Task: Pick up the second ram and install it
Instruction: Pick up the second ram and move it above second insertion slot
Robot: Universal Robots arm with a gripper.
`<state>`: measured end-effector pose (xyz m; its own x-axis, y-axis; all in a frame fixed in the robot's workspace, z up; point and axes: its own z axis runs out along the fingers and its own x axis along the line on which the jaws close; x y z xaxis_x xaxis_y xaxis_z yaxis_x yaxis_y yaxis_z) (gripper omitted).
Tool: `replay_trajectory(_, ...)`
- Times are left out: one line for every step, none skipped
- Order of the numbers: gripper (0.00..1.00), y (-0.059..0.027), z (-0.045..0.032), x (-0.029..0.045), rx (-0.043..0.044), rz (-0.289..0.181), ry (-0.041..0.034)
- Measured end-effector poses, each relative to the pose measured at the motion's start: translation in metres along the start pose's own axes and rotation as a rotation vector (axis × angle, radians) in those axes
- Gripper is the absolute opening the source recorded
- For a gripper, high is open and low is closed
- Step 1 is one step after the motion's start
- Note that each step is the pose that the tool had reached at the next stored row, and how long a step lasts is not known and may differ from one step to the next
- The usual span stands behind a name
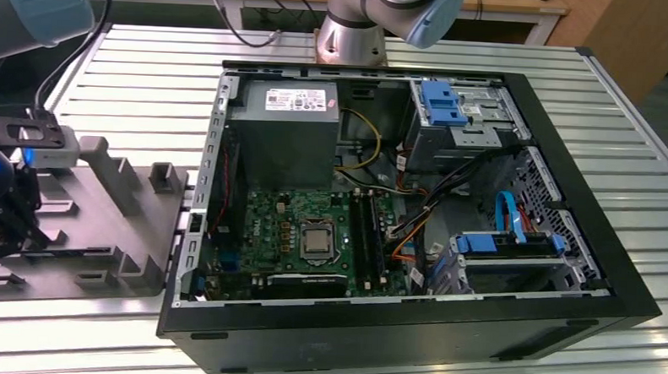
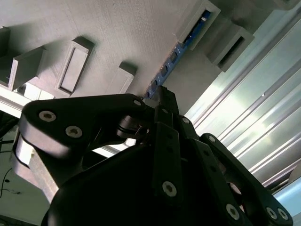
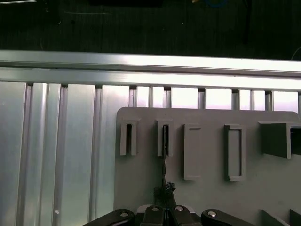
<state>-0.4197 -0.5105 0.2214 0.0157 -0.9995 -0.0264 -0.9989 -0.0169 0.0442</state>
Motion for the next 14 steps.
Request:
replay_trajectory(0.1,0.0,0.001,0.0002,0.0,0.0,0.0)
replay_trajectory(0.1,-0.0001,0.0018,0.0004,-0.0001,0.0,0.0001)
replay_trajectory(0.1,-0.0001,0.0027,0.0005,0.0,0.0,0.0)
replay_trajectory(0.1,-0.0001,0.0032,0.0005,-0.0001,0.0,0.0)
replay_trajectory(0.1,-0.0001,0.0033,0.0005,-0.0001,0.0,0.0001)
replay_trajectory(0.1,-0.0001,0.0033,0.0005,-0.0002,0.0,0.0001)
replay_trajectory(0.1,-0.0002,0.0033,0.0006,-0.0002,0.0,0.0001)
replay_trajectory(0.1,-0.0001,0.0033,0.0006,-0.0002,0.0,0.0001)
replay_trajectory(0.1,-0.0002,0.0033,0.0006,-0.0001,0.0,0.0001)
replay_trajectory(0.1,-0.0002,0.0033,0.0006,-0.0001,0.0,0.0)
replay_trajectory(0.1,-0.0001,0.0034,0.0006,-0.0001,0.0,0.0)
replay_trajectory(0.1,-0.0002,0.0033,0.0006,-0.0001,0.0,0.0)
replay_trajectory(0.11,-0.0002,0.0034,0.0006,0.0,0.0,0.0)
replay_trajectory(0.11,-0.0002,0.0034,0.0006,-0.0001,0.0,0.0)
